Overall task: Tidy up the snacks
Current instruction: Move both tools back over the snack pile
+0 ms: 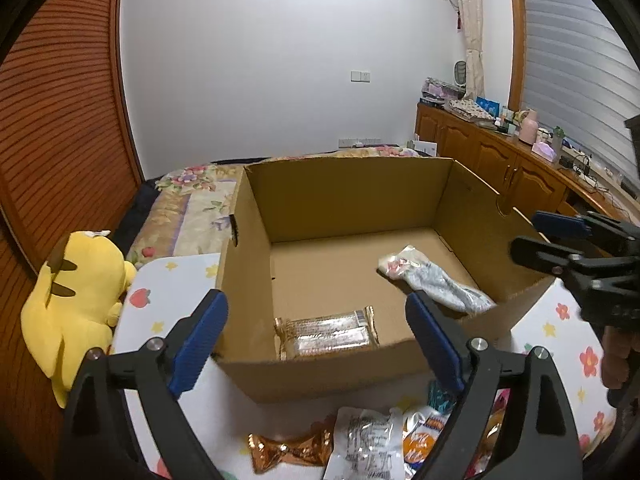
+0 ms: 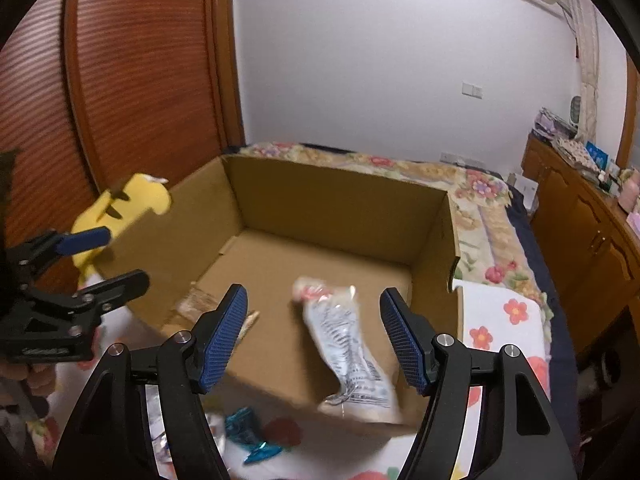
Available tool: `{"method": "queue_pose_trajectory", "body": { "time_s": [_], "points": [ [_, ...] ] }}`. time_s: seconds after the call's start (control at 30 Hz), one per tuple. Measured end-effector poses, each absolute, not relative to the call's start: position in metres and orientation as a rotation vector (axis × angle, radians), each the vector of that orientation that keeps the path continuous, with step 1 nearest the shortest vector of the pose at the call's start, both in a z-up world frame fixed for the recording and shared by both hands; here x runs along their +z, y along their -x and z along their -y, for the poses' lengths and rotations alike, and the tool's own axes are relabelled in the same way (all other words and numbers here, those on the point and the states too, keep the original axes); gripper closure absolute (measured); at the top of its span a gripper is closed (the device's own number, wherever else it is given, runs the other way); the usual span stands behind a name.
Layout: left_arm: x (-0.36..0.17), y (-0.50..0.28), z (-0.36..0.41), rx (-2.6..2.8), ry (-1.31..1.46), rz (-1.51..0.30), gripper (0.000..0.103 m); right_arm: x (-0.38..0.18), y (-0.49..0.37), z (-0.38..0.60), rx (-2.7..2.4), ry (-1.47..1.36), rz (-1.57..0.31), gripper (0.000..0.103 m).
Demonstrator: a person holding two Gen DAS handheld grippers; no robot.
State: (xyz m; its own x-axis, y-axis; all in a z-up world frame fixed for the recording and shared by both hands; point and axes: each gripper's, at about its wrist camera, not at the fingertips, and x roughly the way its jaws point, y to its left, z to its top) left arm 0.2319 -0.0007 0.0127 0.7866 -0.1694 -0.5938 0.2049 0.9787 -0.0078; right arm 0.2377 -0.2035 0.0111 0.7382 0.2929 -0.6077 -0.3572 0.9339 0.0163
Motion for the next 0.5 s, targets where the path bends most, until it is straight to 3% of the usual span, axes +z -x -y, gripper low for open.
{"method": "queue_pose_trajectory", "body": {
  "time_s": [0.5],
  "points": [
    [0.009,-0.173,-0.001,-0.215,-0.071,-0.552,0.005,0.011,-0.150,0.221,0.407,0.037,-0.555,0.033]
  ]
}}
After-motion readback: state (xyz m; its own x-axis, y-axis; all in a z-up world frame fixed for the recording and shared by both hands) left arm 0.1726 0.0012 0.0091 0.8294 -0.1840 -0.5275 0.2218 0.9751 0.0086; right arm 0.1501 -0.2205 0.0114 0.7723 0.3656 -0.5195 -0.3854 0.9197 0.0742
